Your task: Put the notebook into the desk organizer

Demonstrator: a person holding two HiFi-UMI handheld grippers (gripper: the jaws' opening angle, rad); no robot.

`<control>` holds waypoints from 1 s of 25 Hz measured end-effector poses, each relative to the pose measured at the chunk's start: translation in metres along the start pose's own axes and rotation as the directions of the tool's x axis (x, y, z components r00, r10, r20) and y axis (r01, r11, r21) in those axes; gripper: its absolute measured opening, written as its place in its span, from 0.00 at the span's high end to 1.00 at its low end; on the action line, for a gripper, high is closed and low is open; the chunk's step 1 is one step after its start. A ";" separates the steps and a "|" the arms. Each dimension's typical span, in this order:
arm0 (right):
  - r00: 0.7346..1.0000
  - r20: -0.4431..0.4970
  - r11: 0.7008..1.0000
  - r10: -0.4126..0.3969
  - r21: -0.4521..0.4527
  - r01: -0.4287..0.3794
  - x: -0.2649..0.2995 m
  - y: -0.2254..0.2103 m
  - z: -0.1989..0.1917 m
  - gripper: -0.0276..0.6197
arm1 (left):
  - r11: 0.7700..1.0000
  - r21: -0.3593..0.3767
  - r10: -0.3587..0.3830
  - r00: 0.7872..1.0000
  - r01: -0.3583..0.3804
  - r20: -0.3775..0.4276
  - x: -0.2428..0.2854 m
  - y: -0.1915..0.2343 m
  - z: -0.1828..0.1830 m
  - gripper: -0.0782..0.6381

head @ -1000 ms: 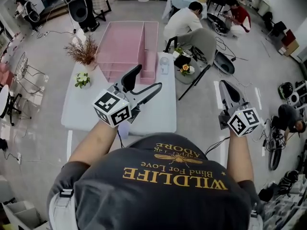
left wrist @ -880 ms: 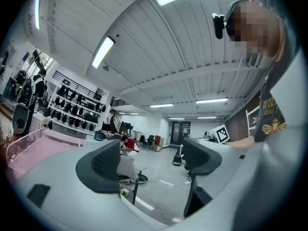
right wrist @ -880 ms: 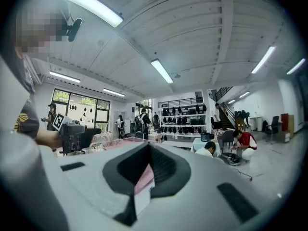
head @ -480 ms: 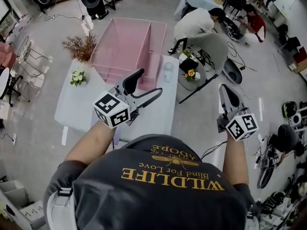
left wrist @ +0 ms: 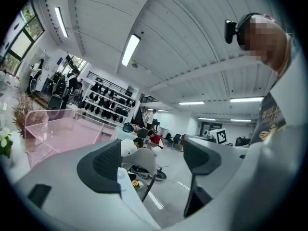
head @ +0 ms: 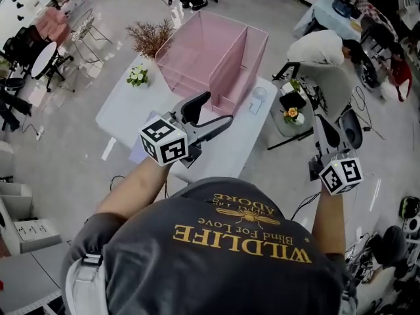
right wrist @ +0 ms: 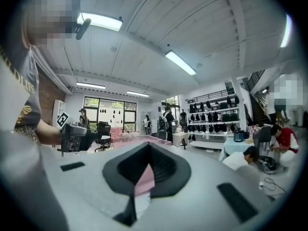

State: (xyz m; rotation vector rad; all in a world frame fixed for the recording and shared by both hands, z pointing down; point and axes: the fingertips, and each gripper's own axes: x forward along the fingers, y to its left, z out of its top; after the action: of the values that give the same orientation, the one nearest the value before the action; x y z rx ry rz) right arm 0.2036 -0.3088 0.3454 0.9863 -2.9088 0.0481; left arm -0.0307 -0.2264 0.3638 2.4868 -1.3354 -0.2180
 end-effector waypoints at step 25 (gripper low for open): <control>0.818 -0.114 0.820 0.564 -0.038 -0.571 0.214 0.259 -0.035 0.96 | 0.633 -0.387 0.668 0.726 -0.671 -0.165 -0.306 0.163 -0.198 0.33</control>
State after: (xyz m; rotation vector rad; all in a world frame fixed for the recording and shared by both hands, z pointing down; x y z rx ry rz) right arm -0.1214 -0.2310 0.3948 0.0644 -2.9686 0.0230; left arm -0.2735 -0.0173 0.6019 1.4936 -1.8737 -0.2822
